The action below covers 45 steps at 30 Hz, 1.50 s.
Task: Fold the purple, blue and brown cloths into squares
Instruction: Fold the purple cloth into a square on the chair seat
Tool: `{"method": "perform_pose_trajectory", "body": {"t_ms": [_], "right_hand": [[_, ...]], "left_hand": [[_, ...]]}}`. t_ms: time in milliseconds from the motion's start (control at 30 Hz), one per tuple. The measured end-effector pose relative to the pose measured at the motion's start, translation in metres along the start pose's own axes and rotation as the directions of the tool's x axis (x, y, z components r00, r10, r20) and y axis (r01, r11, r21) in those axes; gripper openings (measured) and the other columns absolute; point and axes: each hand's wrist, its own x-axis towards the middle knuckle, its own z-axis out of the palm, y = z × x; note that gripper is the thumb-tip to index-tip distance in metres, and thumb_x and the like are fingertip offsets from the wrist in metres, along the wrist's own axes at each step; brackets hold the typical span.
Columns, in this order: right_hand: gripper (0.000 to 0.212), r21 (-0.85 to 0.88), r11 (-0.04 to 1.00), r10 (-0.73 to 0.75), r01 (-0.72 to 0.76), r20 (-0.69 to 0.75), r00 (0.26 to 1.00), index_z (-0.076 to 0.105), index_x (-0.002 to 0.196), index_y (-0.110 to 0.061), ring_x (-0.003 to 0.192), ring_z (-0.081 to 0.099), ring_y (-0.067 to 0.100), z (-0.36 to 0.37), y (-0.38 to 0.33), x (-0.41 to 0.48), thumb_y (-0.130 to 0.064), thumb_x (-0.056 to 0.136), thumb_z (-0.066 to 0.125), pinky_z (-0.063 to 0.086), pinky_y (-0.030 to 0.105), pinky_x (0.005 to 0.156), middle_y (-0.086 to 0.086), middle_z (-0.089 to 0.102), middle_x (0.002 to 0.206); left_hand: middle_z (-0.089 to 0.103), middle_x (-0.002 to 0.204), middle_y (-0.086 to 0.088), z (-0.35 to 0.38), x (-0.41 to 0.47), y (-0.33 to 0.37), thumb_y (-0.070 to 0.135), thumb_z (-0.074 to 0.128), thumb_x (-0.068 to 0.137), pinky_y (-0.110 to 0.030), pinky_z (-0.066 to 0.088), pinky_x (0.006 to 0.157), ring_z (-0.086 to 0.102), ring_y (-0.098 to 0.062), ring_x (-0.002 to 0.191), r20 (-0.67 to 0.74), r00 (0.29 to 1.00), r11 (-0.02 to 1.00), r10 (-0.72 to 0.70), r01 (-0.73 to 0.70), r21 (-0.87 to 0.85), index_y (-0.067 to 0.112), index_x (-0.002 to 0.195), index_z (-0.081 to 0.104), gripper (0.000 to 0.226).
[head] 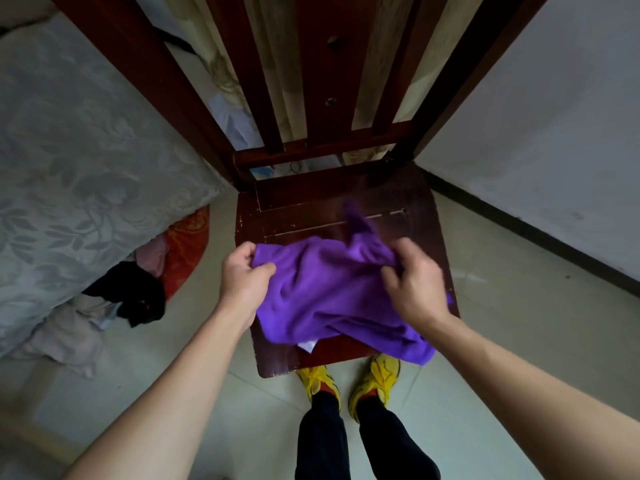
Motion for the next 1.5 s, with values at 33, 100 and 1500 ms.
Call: {"method": "perform_pose_trajectory", "body": {"t_ms": [33, 100, 1500], "right_hand": [[0.018, 0.043, 0.999, 0.005, -0.001, -0.096, 0.995, 0.055, 0.094, -0.016, 0.082, 0.058, 0.033, -0.009, 0.003, -0.002, -0.011, 0.079, 0.062, 0.044, 0.036, 0.069, 0.008, 0.061, 0.090], [0.020, -0.013, 0.999, 0.046, -0.048, -0.126, 0.991, 0.051, 0.096, -0.016, 0.083, 0.057, 0.033, -0.018, 0.014, -0.003, -0.010, 0.080, 0.060, 0.041, 0.034, 0.066, 0.007, 0.059, 0.095], [0.030, -0.079, 0.792, 0.602, -0.606, 0.269, 0.752, 0.065, 0.076, -0.016, 0.076, 0.066, 0.030, 0.008, 0.099, -0.045, -0.043, 0.073, 0.077, 0.054, 0.041, 0.068, 0.003, 0.068, 0.071]], "left_hand": [[0.066, 0.079, -0.003, -0.004, -0.005, 0.002, -0.018, 0.050, 0.077, -0.026, 0.051, 0.068, 0.060, -0.017, 0.071, -0.046, 0.998, 0.999, 0.037, -0.038, -0.010, 0.017, 0.080, 0.061, 0.037], [0.066, 0.082, 0.003, -0.011, -0.013, -0.005, -0.016, 0.054, 0.079, -0.019, 0.052, 0.068, 0.062, -0.011, 0.073, -0.105, 0.993, 0.998, 0.054, -0.051, 0.026, 0.015, 0.095, 0.065, 0.036], [0.066, 0.066, -0.012, 0.007, -0.026, -0.096, 0.023, 0.080, 0.058, -0.028, 0.044, 0.060, 0.053, -0.016, 0.060, 0.084, 0.987, 0.971, -0.139, 0.120, 0.208, 0.011, 0.068, 0.064, 0.023]]}}
